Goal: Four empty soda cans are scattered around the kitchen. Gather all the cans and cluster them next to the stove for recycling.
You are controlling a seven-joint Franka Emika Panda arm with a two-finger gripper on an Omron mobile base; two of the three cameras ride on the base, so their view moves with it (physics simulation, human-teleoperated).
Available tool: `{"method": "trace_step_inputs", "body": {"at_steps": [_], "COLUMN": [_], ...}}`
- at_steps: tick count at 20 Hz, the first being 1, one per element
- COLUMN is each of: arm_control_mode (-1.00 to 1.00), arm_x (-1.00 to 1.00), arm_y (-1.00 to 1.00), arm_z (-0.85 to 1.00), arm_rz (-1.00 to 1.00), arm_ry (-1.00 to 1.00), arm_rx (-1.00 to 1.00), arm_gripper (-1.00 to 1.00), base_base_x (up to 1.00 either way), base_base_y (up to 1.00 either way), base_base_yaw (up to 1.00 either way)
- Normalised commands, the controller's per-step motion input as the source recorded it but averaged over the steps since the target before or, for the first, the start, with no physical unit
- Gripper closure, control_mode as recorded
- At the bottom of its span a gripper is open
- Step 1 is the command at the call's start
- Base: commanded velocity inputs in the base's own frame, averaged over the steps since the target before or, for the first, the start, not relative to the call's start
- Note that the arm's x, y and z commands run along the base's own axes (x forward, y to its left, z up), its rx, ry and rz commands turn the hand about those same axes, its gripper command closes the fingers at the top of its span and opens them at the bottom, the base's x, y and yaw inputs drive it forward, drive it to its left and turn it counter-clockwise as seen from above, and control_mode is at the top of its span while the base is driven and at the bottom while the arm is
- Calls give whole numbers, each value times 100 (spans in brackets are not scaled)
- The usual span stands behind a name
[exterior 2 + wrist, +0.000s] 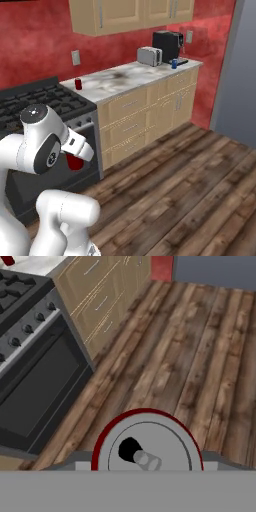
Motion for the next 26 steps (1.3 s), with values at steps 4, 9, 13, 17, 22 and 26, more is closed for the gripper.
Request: {"method": "trace_step_inputs", "body": {"at_steps": [4,9,13,17,22,26], "arm_control_mode": [100,100,100,100,100,100], "arm_x": [0,0,0,0,0,0], "arm_y": [0,0,0,0,0,0], "arm_z": [0,0,0,0,0,0], "arm_rz": [0,0,0,0,0,0], "arm_ry": [0,0,0,0,0,0], "arm_rx": [0,0,0,0,0,0], "arm_gripper": [100,100,100,100,100,100], "base_base_x": [61,63,63,63,56,52], "base_base_y": [-10,-8,-6,-5,-11,-16], "base_base_yaw": [14,14,14,16,17,18]}}
